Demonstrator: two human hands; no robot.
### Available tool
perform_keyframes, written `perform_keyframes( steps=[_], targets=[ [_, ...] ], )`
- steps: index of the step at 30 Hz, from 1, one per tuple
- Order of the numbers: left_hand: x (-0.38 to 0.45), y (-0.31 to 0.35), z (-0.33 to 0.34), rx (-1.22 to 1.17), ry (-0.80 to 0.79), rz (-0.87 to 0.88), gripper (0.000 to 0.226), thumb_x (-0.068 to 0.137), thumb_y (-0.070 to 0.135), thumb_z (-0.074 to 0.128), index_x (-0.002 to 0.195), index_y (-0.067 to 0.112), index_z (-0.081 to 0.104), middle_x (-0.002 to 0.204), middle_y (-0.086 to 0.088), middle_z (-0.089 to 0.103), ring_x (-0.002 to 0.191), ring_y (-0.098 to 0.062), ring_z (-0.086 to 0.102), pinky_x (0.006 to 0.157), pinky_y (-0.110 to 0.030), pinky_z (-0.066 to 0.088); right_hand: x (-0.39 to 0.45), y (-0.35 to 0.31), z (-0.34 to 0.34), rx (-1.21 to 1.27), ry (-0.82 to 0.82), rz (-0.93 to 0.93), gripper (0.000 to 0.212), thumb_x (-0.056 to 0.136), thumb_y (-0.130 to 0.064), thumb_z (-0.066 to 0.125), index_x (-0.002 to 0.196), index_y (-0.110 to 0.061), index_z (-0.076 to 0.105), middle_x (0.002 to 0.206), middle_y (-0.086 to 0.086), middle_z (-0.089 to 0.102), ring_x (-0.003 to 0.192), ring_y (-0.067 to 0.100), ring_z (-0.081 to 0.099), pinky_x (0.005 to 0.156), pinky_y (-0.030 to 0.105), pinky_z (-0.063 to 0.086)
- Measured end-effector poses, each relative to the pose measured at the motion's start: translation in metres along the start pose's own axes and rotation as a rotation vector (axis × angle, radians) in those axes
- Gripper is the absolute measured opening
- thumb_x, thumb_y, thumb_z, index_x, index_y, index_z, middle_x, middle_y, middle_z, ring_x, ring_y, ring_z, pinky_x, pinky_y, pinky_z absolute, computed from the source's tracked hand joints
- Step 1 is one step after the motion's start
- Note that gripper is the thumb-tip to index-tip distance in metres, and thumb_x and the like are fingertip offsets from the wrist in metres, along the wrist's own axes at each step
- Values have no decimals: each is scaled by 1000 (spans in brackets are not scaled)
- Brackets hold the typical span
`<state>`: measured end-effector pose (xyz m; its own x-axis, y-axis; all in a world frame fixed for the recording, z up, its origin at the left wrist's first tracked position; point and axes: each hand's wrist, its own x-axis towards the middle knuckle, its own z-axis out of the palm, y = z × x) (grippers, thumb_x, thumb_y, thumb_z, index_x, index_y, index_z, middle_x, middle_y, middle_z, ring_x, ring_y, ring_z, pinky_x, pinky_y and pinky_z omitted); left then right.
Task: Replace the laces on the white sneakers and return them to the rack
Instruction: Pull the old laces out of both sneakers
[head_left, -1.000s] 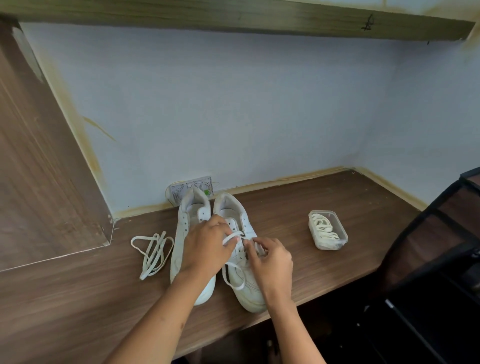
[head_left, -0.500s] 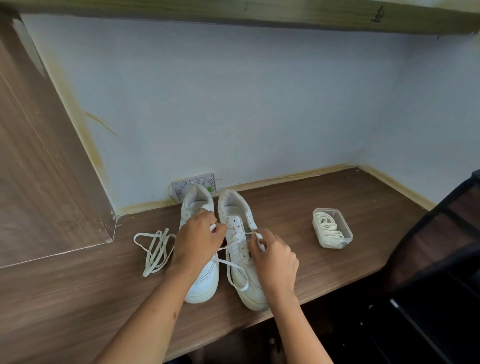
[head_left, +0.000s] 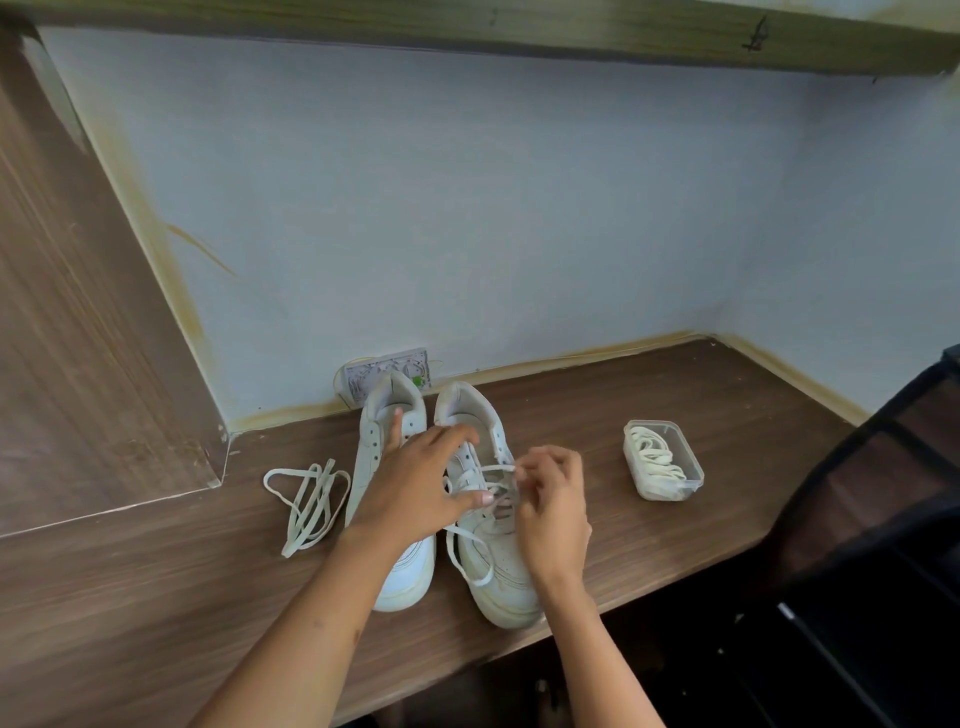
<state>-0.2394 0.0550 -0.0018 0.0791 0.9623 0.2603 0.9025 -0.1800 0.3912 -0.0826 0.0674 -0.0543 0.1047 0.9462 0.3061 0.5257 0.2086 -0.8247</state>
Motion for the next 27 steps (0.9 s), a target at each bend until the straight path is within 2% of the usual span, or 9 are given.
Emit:
perform_keyframes(
  steps=[3, 5, 9, 11, 14, 18, 22, 25, 27],
  targets=[
    [-1, 0, -1, -21, 5, -15, 58, 75, 59, 71, 123, 35, 49, 111, 20, 51, 118, -12, 46, 115, -33, -15, 2, 1, 1, 298, 87, 160, 17, 99, -13, 51, 94, -25, 62, 110, -19, 45, 91, -8, 53, 82, 36, 51],
    [-2, -2, -3, -58, -7, -34, 58, 74, 59, 72, 122, 36, 48, 108, 22, 48, 118, -14, 46, 116, -33, -12, 0, -1, -2, 321, 69, 64, 23, 99, -12, 49, 104, -32, 61, 115, -17, 46, 90, -3, 57, 80, 32, 51],
    [-4, 5, -7, -102, -39, -70, 57, 78, 50, 73, 126, 33, 48, 121, 16, 54, 125, -15, 33, 120, -42, 9, 3, 1, -3, -35, -69, -260, 33, 97, -22, 51, 121, -43, 59, 140, -14, 35, 112, 4, 50, 92, 34, 45],
    [-4, 6, -8, -108, -41, -72, 56, 79, 49, 73, 125, 33, 47, 123, 15, 54, 125, -12, 29, 119, -42, 13, 2, 3, 2, -226, -162, -289, 32, 97, -24, 55, 122, -43, 60, 148, -9, 30, 122, 14, 39, 97, 37, 37],
    [-4, 5, -8, -117, -60, -85, 55, 79, 49, 73, 125, 35, 46, 124, 16, 54, 124, -10, 26, 119, -41, 10, -1, 3, 6, -229, -203, -235, 22, 98, -27, 53, 115, -35, 65, 148, -7, 29, 126, 19, 31, 99, 35, 31],
    [-4, 6, -9, -114, -64, -93, 54, 78, 50, 72, 123, 35, 46, 122, 17, 53, 127, -15, 29, 119, -43, 11, 3, -2, 6, 123, -31, -48, 20, 95, -7, 56, 88, -23, 67, 127, -15, 38, 117, 9, 38, 101, 33, 37],
    [-6, 9, -12, -114, -87, -91, 54, 80, 50, 72, 125, 33, 46, 120, 19, 50, 129, -20, 33, 119, -45, 13, 8, -11, -9, 509, 332, 269, 23, 101, -12, 45, 88, -23, 61, 119, -4, 38, 101, -1, 49, 102, 30, 41],
    [-5, 9, -12, -105, -83, -92, 55, 79, 49, 72, 125, 33, 46, 122, 16, 53, 128, -23, 36, 119, -45, 13, 7, -11, -13, 489, 324, 193, 15, 101, -17, 48, 104, -28, 58, 123, -4, 34, 101, 10, 51, 86, 15, 43],
    [-5, 7, -10, -123, -64, -86, 55, 78, 50, 73, 124, 33, 46, 116, 18, 52, 115, -15, 37, 118, -45, 16, 6, -10, -10, 310, 205, -11, 22, 100, -20, 51, 106, -37, 63, 129, -5, 33, 113, 14, 42, 91, 16, 37]
  ],
)
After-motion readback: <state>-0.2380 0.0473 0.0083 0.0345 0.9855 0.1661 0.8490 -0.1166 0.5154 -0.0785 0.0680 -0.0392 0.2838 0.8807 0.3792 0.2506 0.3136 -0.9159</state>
